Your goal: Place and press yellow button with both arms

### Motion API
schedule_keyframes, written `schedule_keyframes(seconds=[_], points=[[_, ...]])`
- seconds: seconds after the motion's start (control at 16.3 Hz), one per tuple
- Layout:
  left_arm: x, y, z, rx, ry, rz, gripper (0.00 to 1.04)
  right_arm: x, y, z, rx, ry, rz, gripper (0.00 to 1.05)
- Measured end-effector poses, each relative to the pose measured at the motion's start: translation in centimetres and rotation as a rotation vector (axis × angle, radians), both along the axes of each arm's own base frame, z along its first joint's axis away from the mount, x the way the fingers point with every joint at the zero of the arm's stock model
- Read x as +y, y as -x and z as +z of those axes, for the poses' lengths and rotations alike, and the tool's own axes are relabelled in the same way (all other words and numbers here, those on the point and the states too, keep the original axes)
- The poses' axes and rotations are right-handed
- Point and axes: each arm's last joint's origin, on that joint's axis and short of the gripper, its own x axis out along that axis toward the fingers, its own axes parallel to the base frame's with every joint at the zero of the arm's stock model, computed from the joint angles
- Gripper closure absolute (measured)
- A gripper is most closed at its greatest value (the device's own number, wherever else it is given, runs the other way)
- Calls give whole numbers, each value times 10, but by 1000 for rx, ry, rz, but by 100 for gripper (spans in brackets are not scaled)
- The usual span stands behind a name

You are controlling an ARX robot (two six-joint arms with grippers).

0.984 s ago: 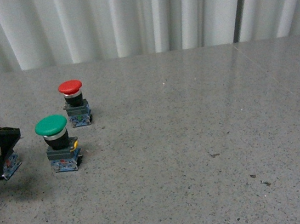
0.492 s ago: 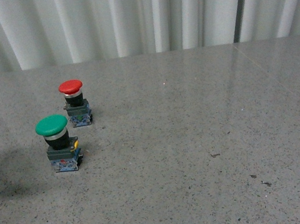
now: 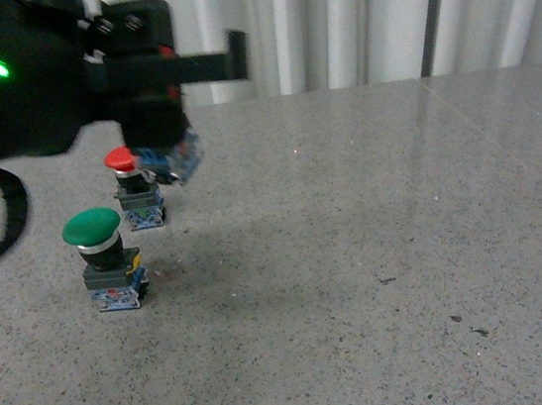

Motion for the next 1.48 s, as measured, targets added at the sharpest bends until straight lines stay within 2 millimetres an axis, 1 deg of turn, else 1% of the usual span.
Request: schedule_keyframes(seconds=[0.06, 0.12, 0.18, 0.25, 0.31, 0.43, 0.68, 0.98, 1.05, 1.35, 1.41, 1.48], points=[[-12, -4, -10, 34, 19, 9, 72, 0, 0, 0, 0, 0, 0, 6], [-20, -7, -19, 59, 37, 27, 72, 0, 0, 0, 0, 0, 0, 6], [-28, -10, -37, 111, 62, 63, 72, 0, 0, 0, 0, 0, 0, 6], [-32, -13, -49, 140, 66, 92, 72, 0, 0, 0, 0, 0, 0, 6], [-35, -16, -54, 158, 73, 101, 72, 0, 0, 0, 0, 0, 0, 6], [-42, -17, -60, 176, 90, 106, 72, 0, 0, 0, 0, 0, 0, 6], [-63, -12, -68, 194, 110, 78, 72, 0, 0, 0, 0, 0, 0, 6], [-70, -14, -74, 186, 131, 84, 72, 0, 0, 0, 0, 0, 0, 6], [-72, -13, -74, 191, 134, 77, 64, 0, 0, 0, 0, 0, 0, 6], [-73, -14, -73, 189, 140, 71, 12, 0, 0, 0, 0, 0, 0, 6], [-73, -14, -73, 187, 136, 68, 5, 0, 0, 0, 0, 0, 0, 6], [-73, -15, -71, 178, 142, 67, 8, 0, 0, 0, 0, 0, 0, 6]])
